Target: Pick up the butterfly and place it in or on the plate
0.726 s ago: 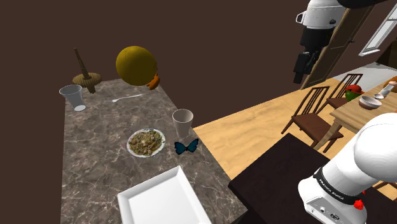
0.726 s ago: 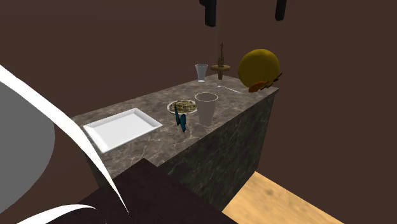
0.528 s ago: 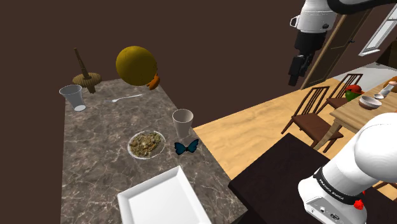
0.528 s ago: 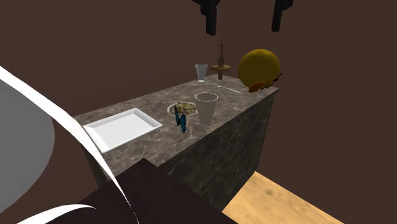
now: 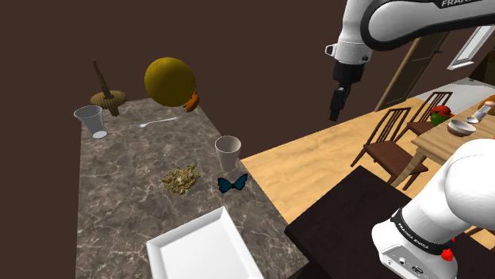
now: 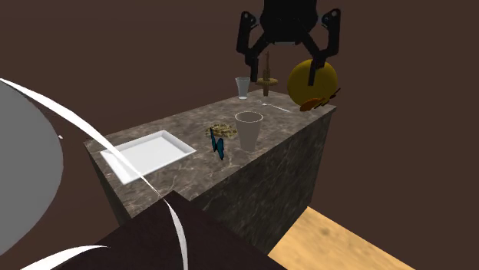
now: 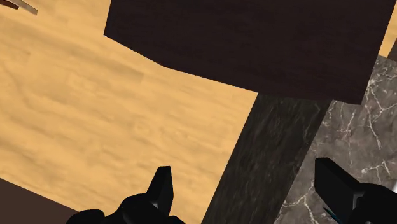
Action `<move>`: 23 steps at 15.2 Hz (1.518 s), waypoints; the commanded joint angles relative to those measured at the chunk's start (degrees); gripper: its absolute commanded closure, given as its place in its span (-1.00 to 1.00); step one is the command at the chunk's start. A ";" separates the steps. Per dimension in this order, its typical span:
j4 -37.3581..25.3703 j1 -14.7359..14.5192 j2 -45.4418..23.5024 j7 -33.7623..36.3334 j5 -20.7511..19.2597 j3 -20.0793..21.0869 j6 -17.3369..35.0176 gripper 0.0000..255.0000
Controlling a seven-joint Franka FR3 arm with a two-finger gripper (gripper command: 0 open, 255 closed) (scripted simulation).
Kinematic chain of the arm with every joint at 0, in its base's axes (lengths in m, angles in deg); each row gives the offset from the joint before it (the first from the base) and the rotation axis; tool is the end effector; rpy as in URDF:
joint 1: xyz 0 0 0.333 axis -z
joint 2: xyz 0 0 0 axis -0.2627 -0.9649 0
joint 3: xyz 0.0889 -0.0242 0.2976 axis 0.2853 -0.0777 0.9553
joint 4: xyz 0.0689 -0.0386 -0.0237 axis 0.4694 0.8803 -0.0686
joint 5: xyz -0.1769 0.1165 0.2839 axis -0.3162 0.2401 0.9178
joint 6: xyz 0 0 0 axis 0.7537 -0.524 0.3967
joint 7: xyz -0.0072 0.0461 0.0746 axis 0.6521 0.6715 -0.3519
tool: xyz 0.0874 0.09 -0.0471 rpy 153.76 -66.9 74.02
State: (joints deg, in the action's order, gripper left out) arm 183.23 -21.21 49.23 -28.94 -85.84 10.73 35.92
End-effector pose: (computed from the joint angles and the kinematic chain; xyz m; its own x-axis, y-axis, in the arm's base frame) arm 0.3266 0.0115 0.4482 0.9354 0.3298 -0.1274 0.3327 -0.9430 0.0015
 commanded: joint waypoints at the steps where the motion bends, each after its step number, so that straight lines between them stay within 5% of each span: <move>1: -0.23 -1.48 -4.00 -1.87 0.98 0.04 4.23 -1.00; 12: -4.69 -8.40 -24.27 -14.38 7.37 1.09 21.50 -1.00; 23: -14.73 -13.06 -43.66 -27.17 14.08 6.04 32.16 -1.00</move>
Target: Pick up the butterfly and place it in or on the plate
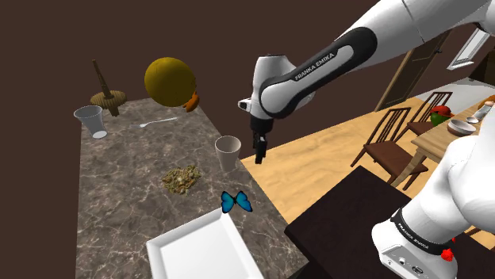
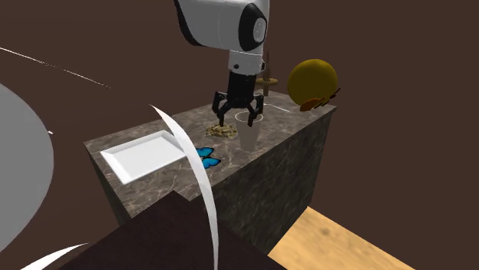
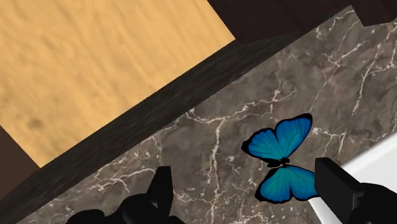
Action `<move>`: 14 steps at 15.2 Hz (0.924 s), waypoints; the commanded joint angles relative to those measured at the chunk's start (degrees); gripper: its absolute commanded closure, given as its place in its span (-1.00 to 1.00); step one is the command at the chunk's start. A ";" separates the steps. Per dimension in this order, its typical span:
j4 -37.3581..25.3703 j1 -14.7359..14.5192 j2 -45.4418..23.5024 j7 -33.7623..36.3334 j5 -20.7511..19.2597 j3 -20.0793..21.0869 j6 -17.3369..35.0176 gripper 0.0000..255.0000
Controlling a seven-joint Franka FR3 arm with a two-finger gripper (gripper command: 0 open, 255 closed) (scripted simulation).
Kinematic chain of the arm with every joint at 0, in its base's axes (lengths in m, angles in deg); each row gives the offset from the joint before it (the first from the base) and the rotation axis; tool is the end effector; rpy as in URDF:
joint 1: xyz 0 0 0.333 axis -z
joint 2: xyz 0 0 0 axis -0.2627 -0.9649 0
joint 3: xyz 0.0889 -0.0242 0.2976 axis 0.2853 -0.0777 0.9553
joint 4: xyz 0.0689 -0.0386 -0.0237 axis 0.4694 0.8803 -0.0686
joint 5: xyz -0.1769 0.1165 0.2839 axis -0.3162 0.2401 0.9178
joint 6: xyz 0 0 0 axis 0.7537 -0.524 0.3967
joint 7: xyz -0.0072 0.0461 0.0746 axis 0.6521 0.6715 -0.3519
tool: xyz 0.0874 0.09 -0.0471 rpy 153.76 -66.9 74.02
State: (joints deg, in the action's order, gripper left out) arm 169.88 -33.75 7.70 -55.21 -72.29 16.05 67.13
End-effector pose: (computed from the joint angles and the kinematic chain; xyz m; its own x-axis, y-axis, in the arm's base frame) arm 0.4623 0.1848 0.2787 0.5807 0.8139 0.0195 0.8075 -0.5727 -0.1412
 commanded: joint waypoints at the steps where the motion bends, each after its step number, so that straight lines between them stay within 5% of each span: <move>1: -2.48 -0.85 -3.78 -1.92 0.93 1.32 1.63 -1.00; 7: -9.20 -2.57 -12.92 -7.14 2.18 4.90 4.82 -1.00; 14: -9.15 -3.08 -17.17 -7.26 2.37 5.22 9.18 -1.00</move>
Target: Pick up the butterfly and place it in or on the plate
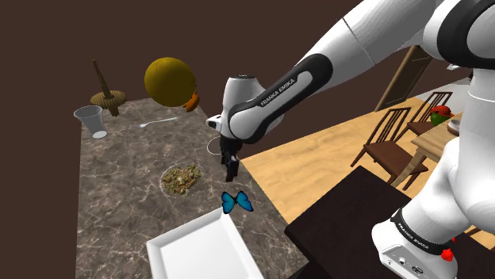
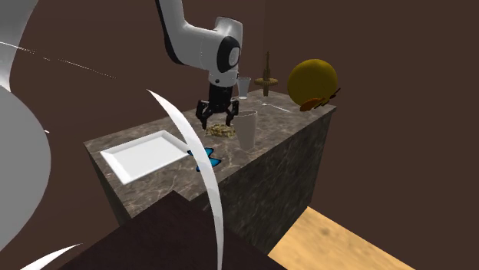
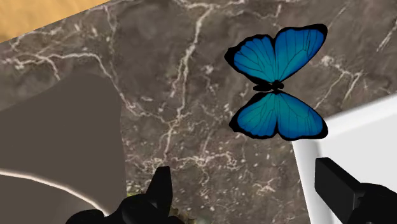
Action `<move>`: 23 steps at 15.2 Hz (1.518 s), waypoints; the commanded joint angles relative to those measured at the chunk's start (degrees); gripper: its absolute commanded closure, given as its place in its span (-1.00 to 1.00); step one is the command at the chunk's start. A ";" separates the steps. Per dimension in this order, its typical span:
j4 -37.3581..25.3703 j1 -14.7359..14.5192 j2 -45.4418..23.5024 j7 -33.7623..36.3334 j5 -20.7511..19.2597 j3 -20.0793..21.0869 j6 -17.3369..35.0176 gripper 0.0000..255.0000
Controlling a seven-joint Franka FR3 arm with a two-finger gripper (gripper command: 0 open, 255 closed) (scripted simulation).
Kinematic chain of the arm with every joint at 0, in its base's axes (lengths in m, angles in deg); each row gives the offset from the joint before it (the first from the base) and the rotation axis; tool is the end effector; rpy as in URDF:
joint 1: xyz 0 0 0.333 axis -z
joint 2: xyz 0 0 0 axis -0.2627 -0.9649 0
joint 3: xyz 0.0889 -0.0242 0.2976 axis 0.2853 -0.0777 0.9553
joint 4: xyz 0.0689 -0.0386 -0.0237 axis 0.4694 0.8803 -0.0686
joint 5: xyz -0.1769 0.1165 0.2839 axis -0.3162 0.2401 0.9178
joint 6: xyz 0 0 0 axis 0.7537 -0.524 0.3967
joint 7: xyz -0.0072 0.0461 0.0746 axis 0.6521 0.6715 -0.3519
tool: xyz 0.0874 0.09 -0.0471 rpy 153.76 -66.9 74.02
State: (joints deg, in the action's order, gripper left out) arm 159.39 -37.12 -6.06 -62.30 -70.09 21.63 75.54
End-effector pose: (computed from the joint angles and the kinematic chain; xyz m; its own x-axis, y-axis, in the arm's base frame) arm 0.4875 0.2836 0.2323 0.3864 0.9120 0.1376 0.9205 -0.3719 -0.1204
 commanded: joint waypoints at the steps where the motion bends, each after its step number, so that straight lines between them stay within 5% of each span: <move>1: 1.32 0.25 -3.77 -0.19 0.19 -0.34 1.11 -1.00; 8: 1.32 0.25 -3.77 -0.19 0.19 -0.34 1.11 -1.00; 9: 0.05 0.03 -4.59 0.16 -0.10 -0.45 0.70 1.00; 18: -1.11 -0.90 -6.02 1.04 -0.47 -0.19 1.23 1.00; 19: -1.11 -0.90 -6.02 1.04 -0.46 -0.19 1.23 -1.00; 21: 9.34 2.96 -2.03 -5.74 5.88 4.42 12.86 -1.00; 23: 17.41 10.17 -0.46 -15.45 14.97 13.03 23.78 -1.00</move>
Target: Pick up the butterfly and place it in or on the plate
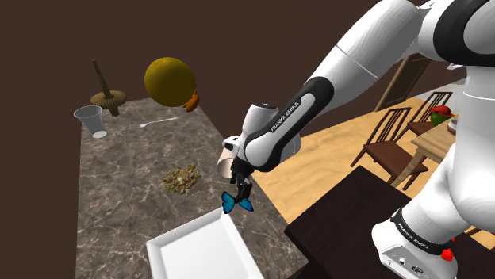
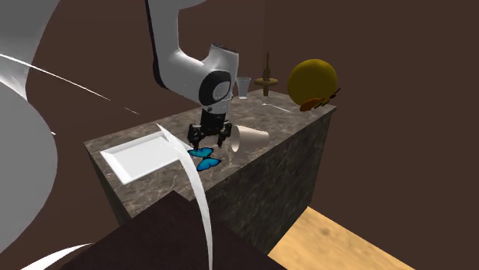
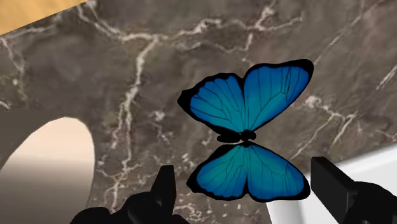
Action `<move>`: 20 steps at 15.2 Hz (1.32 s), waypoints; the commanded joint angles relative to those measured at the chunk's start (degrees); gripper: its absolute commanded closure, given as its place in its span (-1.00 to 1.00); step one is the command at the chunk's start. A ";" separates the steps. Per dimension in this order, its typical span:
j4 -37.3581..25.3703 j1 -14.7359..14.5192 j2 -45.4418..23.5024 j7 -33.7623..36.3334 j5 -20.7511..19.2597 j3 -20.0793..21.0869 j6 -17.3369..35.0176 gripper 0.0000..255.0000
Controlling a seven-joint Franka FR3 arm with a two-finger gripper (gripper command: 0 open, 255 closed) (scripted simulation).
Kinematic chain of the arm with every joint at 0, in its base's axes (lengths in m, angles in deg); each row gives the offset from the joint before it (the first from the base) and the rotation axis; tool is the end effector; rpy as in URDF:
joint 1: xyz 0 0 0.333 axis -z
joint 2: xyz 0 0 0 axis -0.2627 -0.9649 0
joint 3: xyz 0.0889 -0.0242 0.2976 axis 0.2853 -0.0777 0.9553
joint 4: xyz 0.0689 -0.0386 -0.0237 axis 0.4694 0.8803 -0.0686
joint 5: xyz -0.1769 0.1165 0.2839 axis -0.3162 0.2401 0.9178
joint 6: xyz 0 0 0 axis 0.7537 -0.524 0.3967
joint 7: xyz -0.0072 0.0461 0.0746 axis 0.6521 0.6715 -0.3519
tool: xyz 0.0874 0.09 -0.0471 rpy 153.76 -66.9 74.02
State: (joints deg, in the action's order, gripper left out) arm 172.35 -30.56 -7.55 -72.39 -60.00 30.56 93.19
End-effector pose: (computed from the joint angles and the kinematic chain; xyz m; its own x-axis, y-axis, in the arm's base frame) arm 0.4373 0.2671 0.1754 0.3820 0.8937 0.2352 0.9238 -0.3622 -0.1241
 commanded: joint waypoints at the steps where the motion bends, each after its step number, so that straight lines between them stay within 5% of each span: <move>1: 4.12 3.65 0.06 -5.15 4.49 4.25 6.80 -1.00; 16: 1.53 2.31 -6.11 -5.06 3.78 3.81 10.58 -1.00; 17: 1.53 2.31 -6.11 -5.06 3.78 3.81 10.58 1.00; 20: 1.39 2.14 -6.32 -4.97 3.76 3.76 10.68 1.00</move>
State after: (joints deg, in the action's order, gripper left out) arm 173.60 -28.23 -13.50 -77.35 -56.20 34.13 104.33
